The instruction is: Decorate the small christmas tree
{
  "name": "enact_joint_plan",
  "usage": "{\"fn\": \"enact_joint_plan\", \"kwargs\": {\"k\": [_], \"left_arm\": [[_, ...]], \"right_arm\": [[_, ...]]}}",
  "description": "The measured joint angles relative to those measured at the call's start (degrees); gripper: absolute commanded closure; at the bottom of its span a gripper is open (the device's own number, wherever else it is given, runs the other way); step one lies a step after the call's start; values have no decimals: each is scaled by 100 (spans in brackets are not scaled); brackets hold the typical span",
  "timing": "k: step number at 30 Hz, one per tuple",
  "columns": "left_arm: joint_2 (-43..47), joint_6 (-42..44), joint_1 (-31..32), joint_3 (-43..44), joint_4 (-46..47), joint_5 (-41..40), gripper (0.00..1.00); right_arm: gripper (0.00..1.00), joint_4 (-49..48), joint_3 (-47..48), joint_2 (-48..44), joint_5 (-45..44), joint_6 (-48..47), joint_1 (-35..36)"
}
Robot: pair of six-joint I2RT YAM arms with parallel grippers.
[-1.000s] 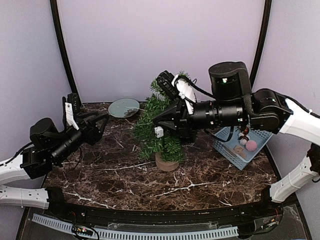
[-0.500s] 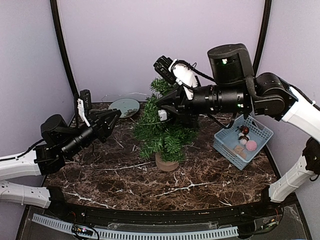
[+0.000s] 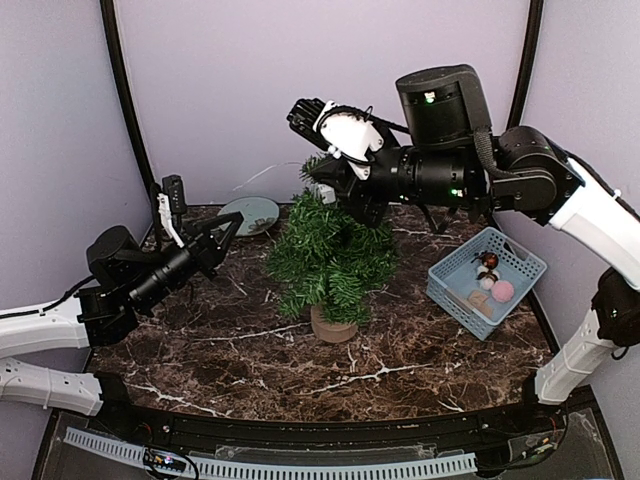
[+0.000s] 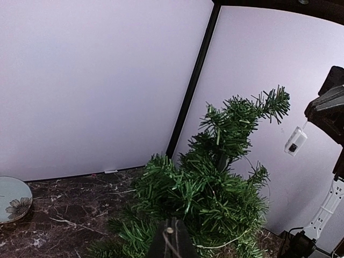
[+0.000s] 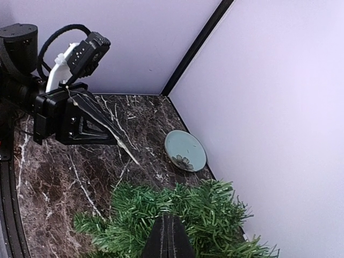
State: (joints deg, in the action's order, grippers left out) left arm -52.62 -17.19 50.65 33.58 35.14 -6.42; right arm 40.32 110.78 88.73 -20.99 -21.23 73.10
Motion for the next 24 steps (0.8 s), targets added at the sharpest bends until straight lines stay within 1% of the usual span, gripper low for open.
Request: {"fn": "enact_joint_plan", "kwargs": {"k": [5, 11, 17, 24], "left_arm": [[-46, -48, -31, 0, 103, 260, 100], [-345, -87, -37, 17, 280, 999, 100], [-678, -129, -37, 155, 284, 1530, 100], [-846, -293, -46, 227, 586, 2638, 100]], "right_arm": [[100, -221, -13, -9, -382, -442, 0], [100, -1237, -525, -278, -866, -1163, 4], [100, -2118, -885, -345, -1318, -1947, 2], [100, -2583, -1067, -385, -1462, -2280, -2]]}}
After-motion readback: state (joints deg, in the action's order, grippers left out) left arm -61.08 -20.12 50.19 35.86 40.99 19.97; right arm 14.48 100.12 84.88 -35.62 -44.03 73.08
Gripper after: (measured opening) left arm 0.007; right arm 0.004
